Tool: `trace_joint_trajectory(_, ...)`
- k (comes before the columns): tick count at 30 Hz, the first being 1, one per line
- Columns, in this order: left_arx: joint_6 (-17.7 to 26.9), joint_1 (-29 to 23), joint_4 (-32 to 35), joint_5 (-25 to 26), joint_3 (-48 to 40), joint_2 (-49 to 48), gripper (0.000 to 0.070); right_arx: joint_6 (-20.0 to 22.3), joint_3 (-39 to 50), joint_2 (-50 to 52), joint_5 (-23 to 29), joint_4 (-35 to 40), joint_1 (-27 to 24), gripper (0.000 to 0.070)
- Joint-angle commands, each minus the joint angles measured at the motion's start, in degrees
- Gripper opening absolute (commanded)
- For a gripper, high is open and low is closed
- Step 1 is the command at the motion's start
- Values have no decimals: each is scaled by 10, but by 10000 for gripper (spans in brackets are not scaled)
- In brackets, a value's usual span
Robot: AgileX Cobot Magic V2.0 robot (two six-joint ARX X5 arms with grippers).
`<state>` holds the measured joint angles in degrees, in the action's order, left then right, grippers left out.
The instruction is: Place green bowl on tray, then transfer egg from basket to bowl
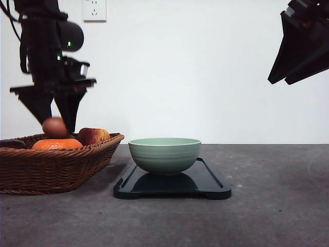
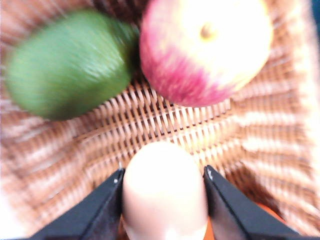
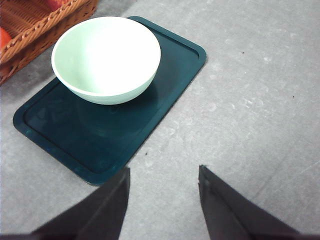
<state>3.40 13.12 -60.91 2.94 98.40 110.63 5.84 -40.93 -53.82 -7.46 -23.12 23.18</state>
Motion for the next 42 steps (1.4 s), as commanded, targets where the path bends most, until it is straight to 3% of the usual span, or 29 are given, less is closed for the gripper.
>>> trace_joint_trajectory(1,0,6,-9,4,30,-1,146,1,-3,-4,0,3,2,266)
trace_joint_trajectory(6,-6,25,4,52,49,-35,147,1,-3,-4,0,3,2,266)
trace_joint_trajectory(10,-20,52,54,96,49,-54,147,1,-3,-4,0,3,2,266)
trace_joint_trajectory(17,-24,129,156,106,49,-43,146,1,-3,-4,0,3,2,266)
trace_joint_trajectory(24,-20,193,190,91,49,-9,146,2,-3,-4,0,3,2,266)
trace_joint_trajectory(29,11,223,189,19,49,24,146,2,-3,-4,0,3,2,266)
trace_joint_trajectory(42,15,231,194,-7,49,117,146,2,-3,-4,0,3,2,266)
